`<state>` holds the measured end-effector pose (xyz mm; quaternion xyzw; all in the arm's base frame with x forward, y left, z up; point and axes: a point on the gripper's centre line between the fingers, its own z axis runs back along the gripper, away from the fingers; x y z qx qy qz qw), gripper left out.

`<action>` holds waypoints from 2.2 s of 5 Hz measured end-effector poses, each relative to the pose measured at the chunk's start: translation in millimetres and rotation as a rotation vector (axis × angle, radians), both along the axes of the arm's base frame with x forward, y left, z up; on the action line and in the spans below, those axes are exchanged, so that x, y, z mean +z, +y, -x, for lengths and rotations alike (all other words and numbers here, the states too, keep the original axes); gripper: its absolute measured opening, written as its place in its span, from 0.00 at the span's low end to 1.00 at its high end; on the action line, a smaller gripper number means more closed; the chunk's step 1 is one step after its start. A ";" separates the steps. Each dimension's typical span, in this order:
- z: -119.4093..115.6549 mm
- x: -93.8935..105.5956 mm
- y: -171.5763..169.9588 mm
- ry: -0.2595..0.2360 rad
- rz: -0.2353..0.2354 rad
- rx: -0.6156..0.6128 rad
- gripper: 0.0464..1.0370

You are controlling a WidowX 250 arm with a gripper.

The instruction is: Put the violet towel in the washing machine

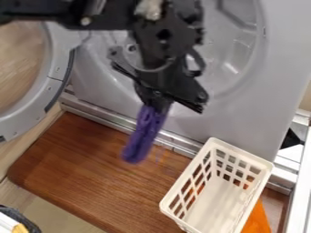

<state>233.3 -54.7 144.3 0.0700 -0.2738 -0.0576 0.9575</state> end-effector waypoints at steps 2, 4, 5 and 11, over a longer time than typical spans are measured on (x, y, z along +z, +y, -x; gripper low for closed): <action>-34.7 -17.4 15.5 -0.060 0.013 -0.062 0.04; -83.1 -17.8 25.6 -0.064 -0.021 -0.137 0.04; -102.4 -17.2 30.9 -0.080 -0.024 -0.168 0.04; -135.5 -54.2 42.2 -0.013 0.087 -0.189 0.85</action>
